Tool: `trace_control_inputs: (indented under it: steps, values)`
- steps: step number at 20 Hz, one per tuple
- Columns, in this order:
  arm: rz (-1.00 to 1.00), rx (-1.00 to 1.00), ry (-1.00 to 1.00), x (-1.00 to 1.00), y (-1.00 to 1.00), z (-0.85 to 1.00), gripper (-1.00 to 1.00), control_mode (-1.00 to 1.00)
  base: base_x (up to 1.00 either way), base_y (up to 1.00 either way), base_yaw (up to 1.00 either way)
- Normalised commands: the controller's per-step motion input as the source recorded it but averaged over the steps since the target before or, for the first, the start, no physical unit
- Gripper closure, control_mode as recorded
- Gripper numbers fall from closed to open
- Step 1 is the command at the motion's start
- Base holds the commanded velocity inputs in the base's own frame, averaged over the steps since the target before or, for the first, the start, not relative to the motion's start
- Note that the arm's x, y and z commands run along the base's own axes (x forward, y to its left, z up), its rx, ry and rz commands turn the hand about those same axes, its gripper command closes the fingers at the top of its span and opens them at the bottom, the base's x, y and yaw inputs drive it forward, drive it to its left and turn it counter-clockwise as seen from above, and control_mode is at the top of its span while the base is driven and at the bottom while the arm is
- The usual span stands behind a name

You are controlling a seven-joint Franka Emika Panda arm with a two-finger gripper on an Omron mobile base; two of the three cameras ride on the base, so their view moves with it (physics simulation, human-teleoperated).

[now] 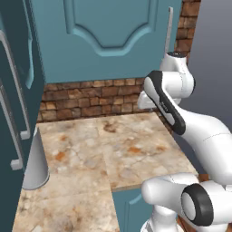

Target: Navigate to the toaster.

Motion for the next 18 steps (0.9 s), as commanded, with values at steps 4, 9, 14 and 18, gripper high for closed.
trace_control_inputs:
  steps: [4, 9, 14, 18]
  values:
    - [0.0, 0.0, 0.0, -0.4, 0.0, 0.0, -1.0, -1.0, 0.0, 0.0, 0.0]
    - [0.0, 0.0, 0.0, -0.91, -0.07, -0.09, -1.0, -1.0, 0.0, 0.0, 0.0]
    - [0.01, 0.0, 0.0, -0.78, -0.1, -0.2, -1.0, -1.0, 0.0, 0.0, 0.0]
    - [0.03, 0.0, 0.0, -0.12, -0.03, -0.05, -1.0, 1.0, -0.31, -0.33, 0.15]
